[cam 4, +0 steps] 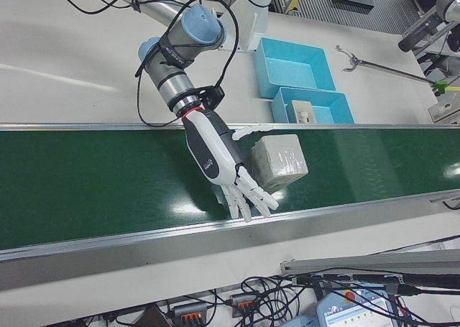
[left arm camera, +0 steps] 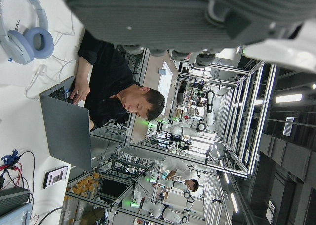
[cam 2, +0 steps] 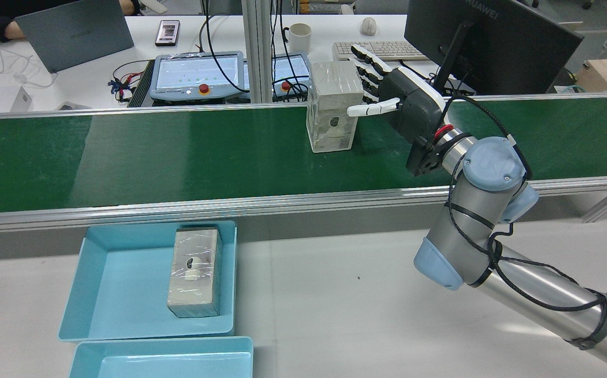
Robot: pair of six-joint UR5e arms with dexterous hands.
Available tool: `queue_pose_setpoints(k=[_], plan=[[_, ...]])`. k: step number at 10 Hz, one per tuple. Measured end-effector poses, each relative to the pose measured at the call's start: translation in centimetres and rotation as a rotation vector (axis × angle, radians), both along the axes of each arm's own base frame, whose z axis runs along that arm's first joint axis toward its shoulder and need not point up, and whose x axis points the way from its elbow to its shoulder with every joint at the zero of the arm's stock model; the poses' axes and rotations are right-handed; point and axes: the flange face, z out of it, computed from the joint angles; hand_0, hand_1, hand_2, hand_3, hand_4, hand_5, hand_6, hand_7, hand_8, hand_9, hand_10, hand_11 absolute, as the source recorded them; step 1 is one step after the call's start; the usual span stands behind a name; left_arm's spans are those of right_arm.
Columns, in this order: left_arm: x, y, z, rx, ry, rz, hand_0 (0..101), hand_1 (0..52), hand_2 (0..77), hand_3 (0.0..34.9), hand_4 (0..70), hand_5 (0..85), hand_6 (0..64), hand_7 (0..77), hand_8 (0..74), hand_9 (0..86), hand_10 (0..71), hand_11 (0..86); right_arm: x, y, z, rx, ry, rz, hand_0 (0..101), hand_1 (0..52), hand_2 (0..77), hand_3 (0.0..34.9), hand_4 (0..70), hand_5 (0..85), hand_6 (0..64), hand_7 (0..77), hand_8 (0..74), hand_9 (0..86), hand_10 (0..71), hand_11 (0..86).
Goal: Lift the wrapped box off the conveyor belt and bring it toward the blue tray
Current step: 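Close the right hand fingers around the plastic-wrapped white box, then lift the wrapped box off the belt with the right hand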
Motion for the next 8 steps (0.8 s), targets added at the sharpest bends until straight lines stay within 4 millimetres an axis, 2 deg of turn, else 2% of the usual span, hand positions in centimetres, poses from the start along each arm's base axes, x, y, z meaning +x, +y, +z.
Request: queue_pose_setpoints(k=[3, 5, 6, 7, 8], plan=[[0.00, 0.00, 0.00, 0.000, 0.000, 0.000, 0, 0.0, 1.1, 0.0, 0.0, 1.1, 0.0, 0.5, 0.0, 0.0, 0.5, 0.0, -0.20, -0.30, -0.57, 0.003, -0.009, 0.009, 46, 13.6, 14.2, 19.4, 0.5, 8.7, 0.0, 0.0, 0.0, 1.6, 0.0, 1.6], [0.00, 0.00, 0.00, 0.000, 0.000, 0.000, 0, 0.0, 0.5, 0.0, 0.0, 1.1, 0.0, 0.0, 0.0, 0.0, 0.5, 0.0, -0.07, -0.39, -0.78, 0.002, -0.017, 0.025, 46, 13.6, 14.7, 16.6, 2.7, 9.3, 0.0, 0.0, 0.0, 1.6, 0.0, 1.6], [0.00, 0.00, 0.00, 0.000, 0.000, 0.000, 0, 0.0, 0.5, 0.0, 0.0, 1.1, 0.0, 0.0, 0.0, 0.0, 0.0, 0.0, -0.02, -0.39, -0.84, 0.002, -0.019, 0.028, 46, 13.6, 16.4, 12.9, 4.9, 15.3, 0.0, 2.2, 0.0, 1.6, 0.0, 1.6], [0.00, 0.00, 0.00, 0.000, 0.000, 0.000, 0, 0.0, 0.5, 0.0, 0.0, 1.1, 0.0, 0.0, 0.0, 0.0, 0.0, 0.0, 0.01, -0.39, -0.90, 0.003, -0.020, 0.030, 46, 13.6, 16.4, 12.9, 4.9, 15.3, 0.0, 2.2, 0.0, 1.6, 0.0, 1.6], [0.00, 0.00, 0.00, 0.000, 0.000, 0.000, 0, 0.0, 0.5, 0.0, 0.0, 1.1, 0.0, 0.0, 0.0, 0.0, 0.0, 0.0, 0.06, -0.37, -0.99, 0.004, -0.022, 0.032, 46, 10.9, 24.5, 4.2, 18.0, 31.1, 15.8, 20.7, 11.4, 6.5, 14.7, 1.1]])
